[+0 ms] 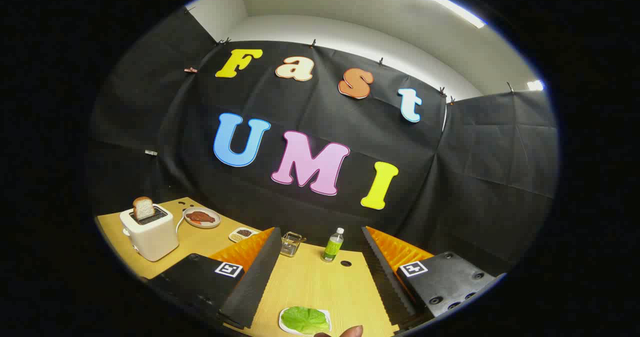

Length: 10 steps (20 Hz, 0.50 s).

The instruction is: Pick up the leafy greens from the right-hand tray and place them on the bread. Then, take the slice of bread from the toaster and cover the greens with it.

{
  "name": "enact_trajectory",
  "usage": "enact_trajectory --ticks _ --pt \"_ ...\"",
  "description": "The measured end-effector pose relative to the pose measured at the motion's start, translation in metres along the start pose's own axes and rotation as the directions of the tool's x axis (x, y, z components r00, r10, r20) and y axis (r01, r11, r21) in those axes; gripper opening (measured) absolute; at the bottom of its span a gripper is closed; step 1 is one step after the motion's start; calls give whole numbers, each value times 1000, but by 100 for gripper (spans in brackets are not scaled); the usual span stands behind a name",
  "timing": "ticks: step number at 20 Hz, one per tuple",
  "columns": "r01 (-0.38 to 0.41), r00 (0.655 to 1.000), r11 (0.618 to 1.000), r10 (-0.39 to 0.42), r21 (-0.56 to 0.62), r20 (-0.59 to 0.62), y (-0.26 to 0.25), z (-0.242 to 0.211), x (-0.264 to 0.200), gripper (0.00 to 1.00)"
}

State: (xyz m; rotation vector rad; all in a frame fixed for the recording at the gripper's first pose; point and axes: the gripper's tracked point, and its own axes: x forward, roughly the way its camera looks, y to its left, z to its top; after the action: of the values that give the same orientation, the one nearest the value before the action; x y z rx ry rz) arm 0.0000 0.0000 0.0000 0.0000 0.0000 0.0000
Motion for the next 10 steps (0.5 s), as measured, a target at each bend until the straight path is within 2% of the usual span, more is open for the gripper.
enact_trajectory --ticks 10 --pt "16 1000 1000 -16 -5 -11 -9 -8 -6 97"
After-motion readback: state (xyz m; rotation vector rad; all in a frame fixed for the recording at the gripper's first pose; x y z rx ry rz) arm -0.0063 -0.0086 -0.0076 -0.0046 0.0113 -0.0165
